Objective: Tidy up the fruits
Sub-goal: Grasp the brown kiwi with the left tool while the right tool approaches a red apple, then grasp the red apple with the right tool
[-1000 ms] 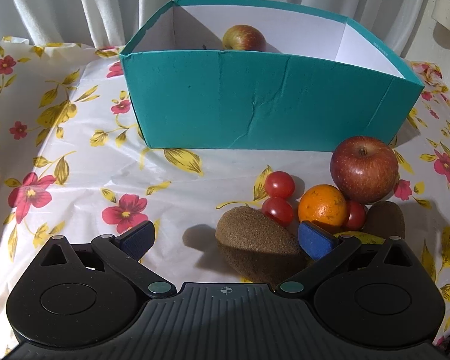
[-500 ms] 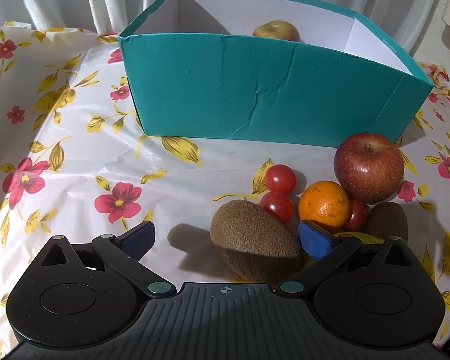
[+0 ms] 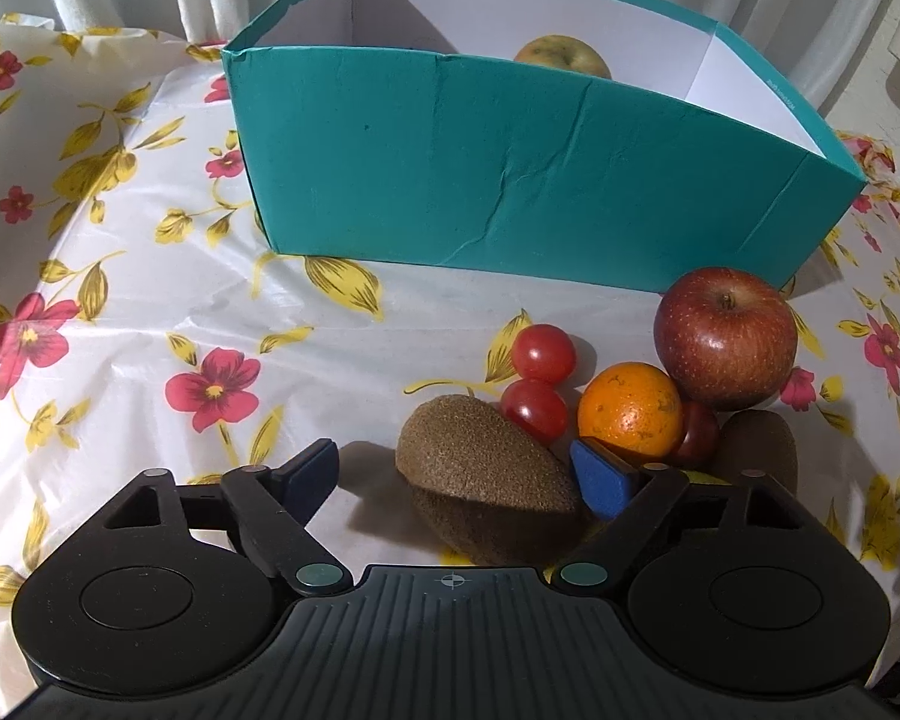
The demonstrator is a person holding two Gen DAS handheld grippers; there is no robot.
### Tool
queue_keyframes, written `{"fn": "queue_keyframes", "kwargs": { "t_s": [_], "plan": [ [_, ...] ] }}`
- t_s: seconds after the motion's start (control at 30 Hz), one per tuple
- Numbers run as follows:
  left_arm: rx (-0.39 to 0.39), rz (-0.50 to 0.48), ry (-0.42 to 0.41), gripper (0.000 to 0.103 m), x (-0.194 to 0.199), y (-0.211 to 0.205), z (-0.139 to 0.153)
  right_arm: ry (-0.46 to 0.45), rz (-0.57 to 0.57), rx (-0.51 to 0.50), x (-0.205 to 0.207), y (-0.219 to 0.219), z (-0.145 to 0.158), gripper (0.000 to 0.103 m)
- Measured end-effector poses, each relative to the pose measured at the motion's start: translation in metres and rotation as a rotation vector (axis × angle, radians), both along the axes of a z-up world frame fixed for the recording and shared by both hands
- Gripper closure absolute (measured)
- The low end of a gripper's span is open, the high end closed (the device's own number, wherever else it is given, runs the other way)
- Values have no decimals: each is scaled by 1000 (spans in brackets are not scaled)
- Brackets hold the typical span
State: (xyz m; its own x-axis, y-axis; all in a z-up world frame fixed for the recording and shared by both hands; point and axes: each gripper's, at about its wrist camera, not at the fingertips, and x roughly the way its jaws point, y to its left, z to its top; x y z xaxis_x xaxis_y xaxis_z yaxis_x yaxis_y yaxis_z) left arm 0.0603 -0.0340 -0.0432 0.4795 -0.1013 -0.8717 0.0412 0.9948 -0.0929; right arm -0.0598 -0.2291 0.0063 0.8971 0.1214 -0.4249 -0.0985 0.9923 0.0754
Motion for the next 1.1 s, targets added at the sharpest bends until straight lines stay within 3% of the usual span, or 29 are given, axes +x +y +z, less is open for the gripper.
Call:
{"fn": "queue_keyframes", "kwargs": {
  "t_s": [0.2,0.33,0.57,0.73,0.83,0.93,1.1],
  "plan": [
    [-28,-6,29,25,2,-1,0,-1,-9,-9,2,0,0,0],
    [-48,-21,56,38,3,-3,3,-2,-16,-11,2,-1,1,0],
    [-56,-36,67,40,4,-1,4,13,-41,-21,5,-2,-2,0],
    [-47,-56,58,41,0,0,5,22,-104,-84,11,3,-6,0],
    [-31,-62,30,41,-5,2,11,74,-135,-100,21,1,-12,0],
    [-11,-63,-15,41,-10,5,20,170,-105,-62,36,-4,-20,0],
    [21,-64,-99,41,-19,11,38,135,-97,87,44,-14,-22,0]
  ]
}}
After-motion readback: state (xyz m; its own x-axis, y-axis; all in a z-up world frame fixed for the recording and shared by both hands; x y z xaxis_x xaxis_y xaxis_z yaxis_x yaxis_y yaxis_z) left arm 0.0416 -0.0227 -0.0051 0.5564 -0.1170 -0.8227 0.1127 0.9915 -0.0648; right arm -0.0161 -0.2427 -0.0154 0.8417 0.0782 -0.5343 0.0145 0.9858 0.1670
